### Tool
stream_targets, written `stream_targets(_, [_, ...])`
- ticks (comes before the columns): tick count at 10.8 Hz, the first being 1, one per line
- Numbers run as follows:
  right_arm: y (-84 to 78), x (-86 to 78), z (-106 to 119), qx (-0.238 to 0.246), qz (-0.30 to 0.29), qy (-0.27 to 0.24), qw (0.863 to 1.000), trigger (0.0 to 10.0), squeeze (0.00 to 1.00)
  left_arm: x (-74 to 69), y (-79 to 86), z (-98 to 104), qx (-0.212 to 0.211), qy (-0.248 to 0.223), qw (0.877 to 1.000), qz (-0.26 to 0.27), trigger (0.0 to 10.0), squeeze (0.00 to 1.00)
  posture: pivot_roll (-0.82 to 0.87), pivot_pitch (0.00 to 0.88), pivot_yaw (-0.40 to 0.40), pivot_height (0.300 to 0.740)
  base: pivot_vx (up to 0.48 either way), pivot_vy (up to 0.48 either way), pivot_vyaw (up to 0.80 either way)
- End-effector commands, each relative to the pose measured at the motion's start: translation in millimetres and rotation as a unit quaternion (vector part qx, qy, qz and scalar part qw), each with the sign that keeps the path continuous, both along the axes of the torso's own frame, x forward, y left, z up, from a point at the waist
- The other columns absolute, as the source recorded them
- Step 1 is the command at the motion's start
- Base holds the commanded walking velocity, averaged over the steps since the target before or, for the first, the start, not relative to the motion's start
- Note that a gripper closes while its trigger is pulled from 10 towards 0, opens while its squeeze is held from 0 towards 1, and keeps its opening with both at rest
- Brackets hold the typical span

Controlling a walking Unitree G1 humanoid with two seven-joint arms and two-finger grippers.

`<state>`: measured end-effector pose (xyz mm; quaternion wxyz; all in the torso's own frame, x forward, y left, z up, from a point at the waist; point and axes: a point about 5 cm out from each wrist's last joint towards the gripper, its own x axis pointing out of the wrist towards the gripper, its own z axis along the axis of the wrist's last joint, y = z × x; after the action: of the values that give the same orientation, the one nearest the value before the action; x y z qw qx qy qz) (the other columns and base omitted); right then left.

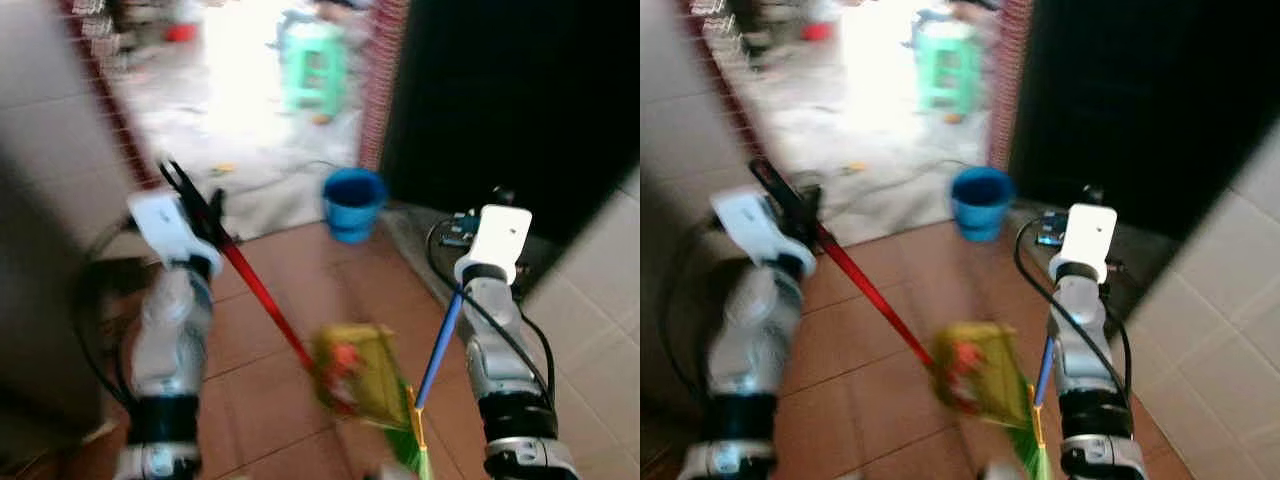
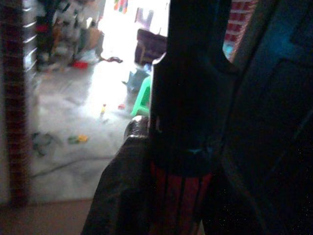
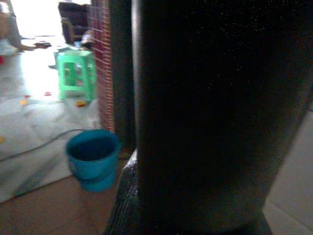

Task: Sweep floor

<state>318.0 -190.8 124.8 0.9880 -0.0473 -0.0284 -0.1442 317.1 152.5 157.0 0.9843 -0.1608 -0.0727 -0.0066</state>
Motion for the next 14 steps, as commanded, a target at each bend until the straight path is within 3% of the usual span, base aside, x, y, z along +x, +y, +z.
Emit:
stream_targets(1, [-4.7, 0.4, 3, -0.002, -0.008, -0.008, 1.000, 10.0, 0.00, 2.9, -10.1, 28, -0.034, -0.052, 0.998, -0.017, 10.0, 0.00, -0.09, 0.000, 0.025, 0.740, 0.352, 0.000, 0.00])
stream_targets(6, [-10.2, -1.7, -1, -0.013, -0.010, -0.002, 1.000, 10.0, 0.00, 8.8, -5.3, 56, -0.060, -0.084, 0.995, 0.010, 10.0, 0.00, -0.09, 0.000, 0.022, 0.740, 0.363, 0.000, 0.00])
stream_targets(10, [-13.4, -5.3, -6, -0.018, -0.010, 0.006, 1.000, 10.0, 0.00, 14.5, 15.9, 76, -0.063, -0.104, 0.990, 0.073, 10.0, 0.00, -0.09, 0.000, 0.023, 0.740, 0.368, 0.000, 0.00])
stream_targets(14, [-21.9, -11.6, -12, -0.030, -0.008, 0.017, 0.999, 10.0, 0.00, 15.9, 57.5, 94, -0.054, -0.130, 0.978, 0.154, 10.0, 0.00, -0.08, 0.000, 0.011, 0.740, 0.384, 0.000, 0.00])
